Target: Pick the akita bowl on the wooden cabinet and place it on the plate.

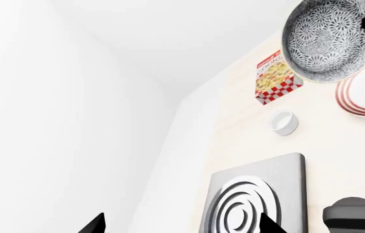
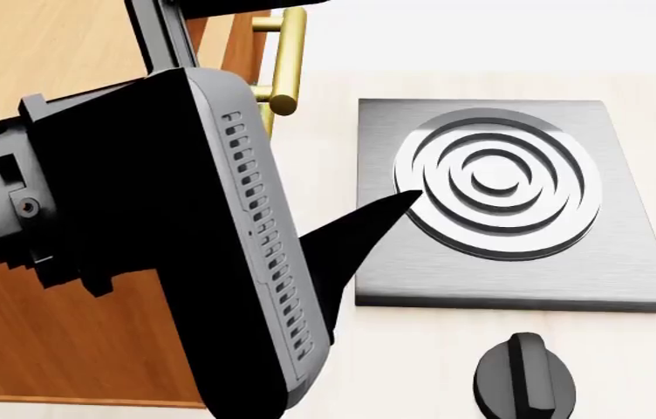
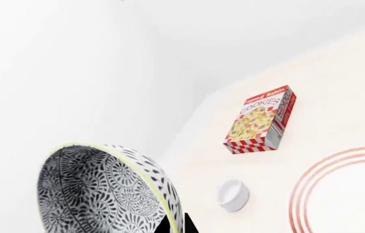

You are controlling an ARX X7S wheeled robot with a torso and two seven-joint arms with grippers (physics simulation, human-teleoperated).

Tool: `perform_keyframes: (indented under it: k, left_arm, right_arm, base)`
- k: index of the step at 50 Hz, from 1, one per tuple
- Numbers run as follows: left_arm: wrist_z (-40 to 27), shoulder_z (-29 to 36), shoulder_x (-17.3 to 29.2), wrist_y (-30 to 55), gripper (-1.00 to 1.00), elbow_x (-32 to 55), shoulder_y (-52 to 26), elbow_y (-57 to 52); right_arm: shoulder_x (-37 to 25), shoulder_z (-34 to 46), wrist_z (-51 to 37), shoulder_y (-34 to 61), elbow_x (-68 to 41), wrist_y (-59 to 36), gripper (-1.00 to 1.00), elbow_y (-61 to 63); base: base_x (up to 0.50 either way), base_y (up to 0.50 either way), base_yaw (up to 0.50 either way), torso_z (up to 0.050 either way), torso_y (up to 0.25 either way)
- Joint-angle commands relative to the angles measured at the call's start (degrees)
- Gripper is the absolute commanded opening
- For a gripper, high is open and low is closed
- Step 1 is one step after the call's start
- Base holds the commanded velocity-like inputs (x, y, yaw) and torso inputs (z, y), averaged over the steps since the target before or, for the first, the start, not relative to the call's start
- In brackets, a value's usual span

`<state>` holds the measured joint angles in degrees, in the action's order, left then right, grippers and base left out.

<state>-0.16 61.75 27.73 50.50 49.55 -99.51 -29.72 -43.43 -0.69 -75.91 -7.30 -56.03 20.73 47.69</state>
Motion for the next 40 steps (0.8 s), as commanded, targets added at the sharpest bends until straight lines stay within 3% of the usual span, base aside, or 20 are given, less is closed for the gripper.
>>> perform_keyframes:
  k: [1,27,40]
  left_arm:
    - [0.0,0.1,0.0,-0.2,1.00,-0.2,0.1,0.0]
    - [-0.1,0.2,0.5,-0.4,1.00,-0.2,0.5,0.0]
    - [-1.0,-0.3,0.7,0.9,1.00,0.9,-0.2,-1.3]
  right_arm:
    - [3.0,-2.5,4.5,-2.5,-1.9,5.9,-1.00,0.4]
    - [5.9,-3.5,8.2,-3.9,-2.6,9.8,-1.00,0.2]
    - [7.6,-7.9,10.9,-5.2,-7.3,16.1,-1.00,0.1]
  base:
    - [0.00,0.00,0.00,0.000,0.000]
    - [0.00,0.00,0.00,0.000,0.000]
    - [0.00,0.00,0.00,0.001,0.000]
